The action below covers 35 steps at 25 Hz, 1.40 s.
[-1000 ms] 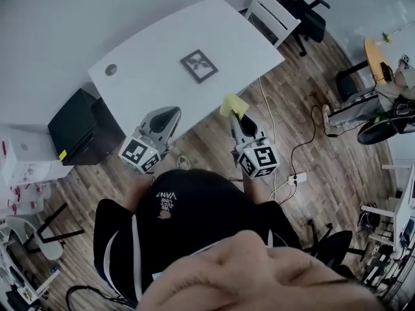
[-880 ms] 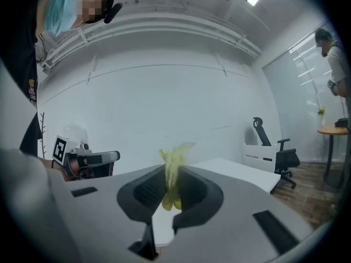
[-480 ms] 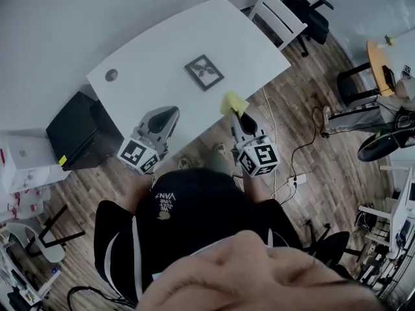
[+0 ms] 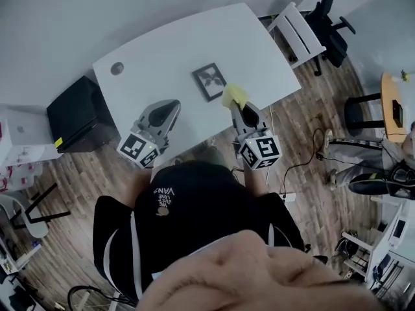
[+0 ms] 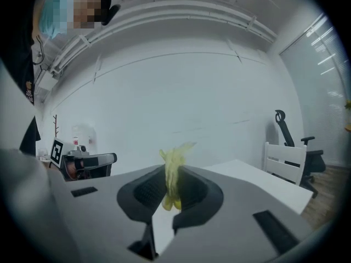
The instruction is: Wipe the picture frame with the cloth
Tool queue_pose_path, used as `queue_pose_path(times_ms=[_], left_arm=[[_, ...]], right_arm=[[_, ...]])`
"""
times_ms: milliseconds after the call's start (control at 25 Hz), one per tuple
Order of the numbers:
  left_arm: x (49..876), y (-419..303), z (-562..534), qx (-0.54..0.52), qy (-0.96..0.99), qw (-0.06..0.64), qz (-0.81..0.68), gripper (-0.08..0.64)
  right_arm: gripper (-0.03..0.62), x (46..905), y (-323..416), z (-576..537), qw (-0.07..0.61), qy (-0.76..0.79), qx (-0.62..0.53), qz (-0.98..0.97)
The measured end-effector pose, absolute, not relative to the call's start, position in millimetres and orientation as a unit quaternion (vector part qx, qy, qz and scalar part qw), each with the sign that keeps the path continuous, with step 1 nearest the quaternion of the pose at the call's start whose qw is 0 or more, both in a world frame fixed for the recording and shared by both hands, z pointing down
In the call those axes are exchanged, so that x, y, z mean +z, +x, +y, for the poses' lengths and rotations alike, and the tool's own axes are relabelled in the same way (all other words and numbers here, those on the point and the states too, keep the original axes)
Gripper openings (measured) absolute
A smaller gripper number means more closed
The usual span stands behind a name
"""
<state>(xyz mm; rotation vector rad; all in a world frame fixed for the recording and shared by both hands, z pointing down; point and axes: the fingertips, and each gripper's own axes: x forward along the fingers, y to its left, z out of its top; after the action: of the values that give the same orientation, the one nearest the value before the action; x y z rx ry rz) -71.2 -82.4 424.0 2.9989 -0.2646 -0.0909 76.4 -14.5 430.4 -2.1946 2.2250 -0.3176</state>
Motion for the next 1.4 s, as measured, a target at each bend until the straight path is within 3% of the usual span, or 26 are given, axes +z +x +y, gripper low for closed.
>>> queue_pose_path(times_ms=[600, 1400], left_arm=[[420, -12, -138, -0.034, 0.98, 0.052, -0.189, 0.015], [433, -12, -158, -0.045, 0.948, 0.057, -0.311, 0.015]], right_arm=[[0.043, 431, 137, -114, -0.008, -0.608, -0.097, 0.788], [0.043, 464, 132, -186, -0.028, -0.501, -0.128, 0.856]])
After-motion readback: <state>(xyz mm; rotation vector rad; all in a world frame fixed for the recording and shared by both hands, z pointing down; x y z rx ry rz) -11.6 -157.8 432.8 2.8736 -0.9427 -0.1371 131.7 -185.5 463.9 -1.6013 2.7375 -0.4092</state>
